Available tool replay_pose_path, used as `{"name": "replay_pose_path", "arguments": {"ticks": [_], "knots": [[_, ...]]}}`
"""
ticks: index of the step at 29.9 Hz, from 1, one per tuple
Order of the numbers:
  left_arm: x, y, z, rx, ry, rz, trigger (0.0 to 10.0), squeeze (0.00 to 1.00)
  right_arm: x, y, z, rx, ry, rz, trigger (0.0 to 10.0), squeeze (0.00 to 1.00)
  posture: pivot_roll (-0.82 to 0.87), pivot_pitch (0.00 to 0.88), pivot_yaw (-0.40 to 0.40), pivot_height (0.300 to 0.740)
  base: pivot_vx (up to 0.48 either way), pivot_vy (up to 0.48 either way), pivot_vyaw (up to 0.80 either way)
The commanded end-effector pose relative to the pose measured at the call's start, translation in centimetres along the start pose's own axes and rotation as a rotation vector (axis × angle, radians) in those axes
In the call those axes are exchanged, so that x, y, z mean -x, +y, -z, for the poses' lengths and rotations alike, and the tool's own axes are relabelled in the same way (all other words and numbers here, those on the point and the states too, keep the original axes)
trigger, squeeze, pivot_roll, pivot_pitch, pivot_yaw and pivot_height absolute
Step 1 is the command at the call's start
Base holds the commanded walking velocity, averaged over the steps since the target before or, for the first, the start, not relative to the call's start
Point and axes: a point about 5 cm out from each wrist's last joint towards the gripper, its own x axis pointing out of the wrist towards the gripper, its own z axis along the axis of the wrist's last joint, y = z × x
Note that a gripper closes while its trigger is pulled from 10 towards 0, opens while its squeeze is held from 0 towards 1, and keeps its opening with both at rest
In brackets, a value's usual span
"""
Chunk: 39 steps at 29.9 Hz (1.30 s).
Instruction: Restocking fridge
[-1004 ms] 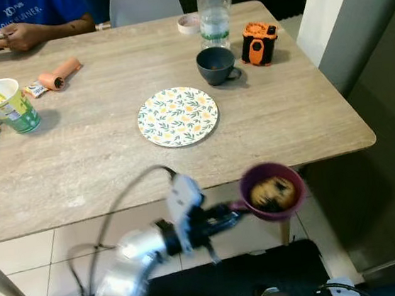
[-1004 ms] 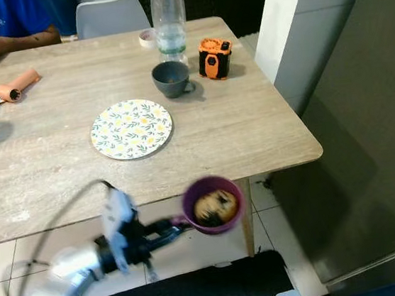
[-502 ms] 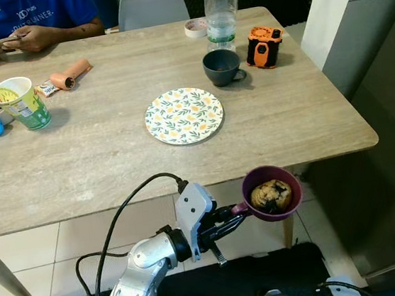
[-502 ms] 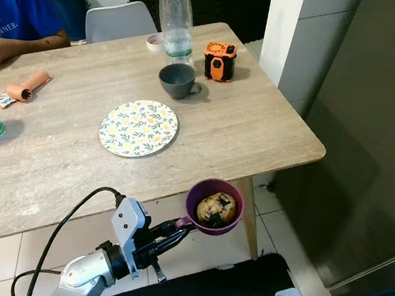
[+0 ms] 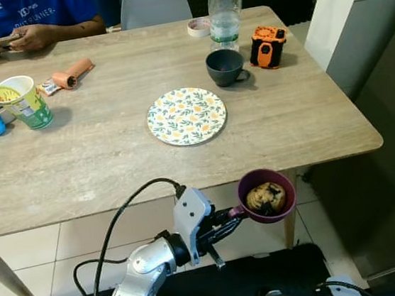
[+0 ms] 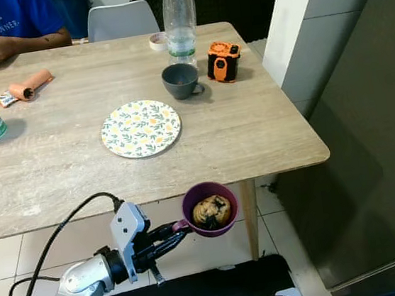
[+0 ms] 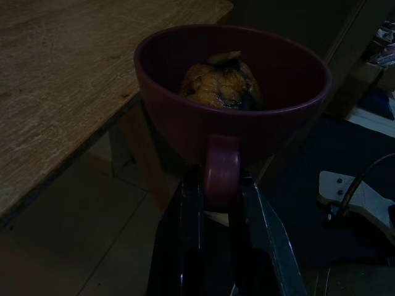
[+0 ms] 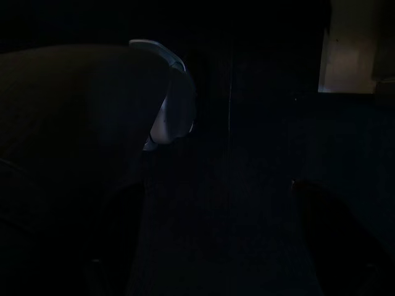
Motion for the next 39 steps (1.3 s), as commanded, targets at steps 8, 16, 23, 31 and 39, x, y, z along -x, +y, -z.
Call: {"name": "replay_pose_path", "arguments": {"ticks": [8,16,23,31,39], "knots": [[-0.38,-0.48,0.12,0.008,-0.025,0.002,10.0,0.0,0.24,0.13,1.21,-0.007,0.044,-0.001,10.0,0.0,-0.05,0.168,0.026,0.74,-0.264,0.0,0.0],[-0.63,-0.75,0.16,0.012,-0.028,0.011,10.0,0.0,0.25,-0.13,1.02,-0.001,0.041,0.004,10.0,0.0,-0.05,0.161,0.022,0.74,-0.275,0.0,0.0],[-0.77,-0.87,0.17,0.012,-0.031,0.017,10.0,0.0,0.27,-0.24,1.02,0.001,0.041,0.006,10.0,0.0,-0.05,0.158,0.021,0.74,-0.289,0.0,0.0],[-0.71,-0.83,0.11,0.014,-0.034,0.014,10.0,0.0,0.28,-0.16,1.13,-0.001,0.044,0.006,10.0,0.0,-0.05,0.161,0.021,0.74,-0.293,0.0,0.0],[-0.81,-0.86,0.1,0.016,-0.037,0.014,10.0,0.0,0.28,-0.07,1.18,-0.005,0.043,0.005,10.0,0.0,-0.06,0.164,0.022,0.74,-0.292,0.0,0.0]]}}
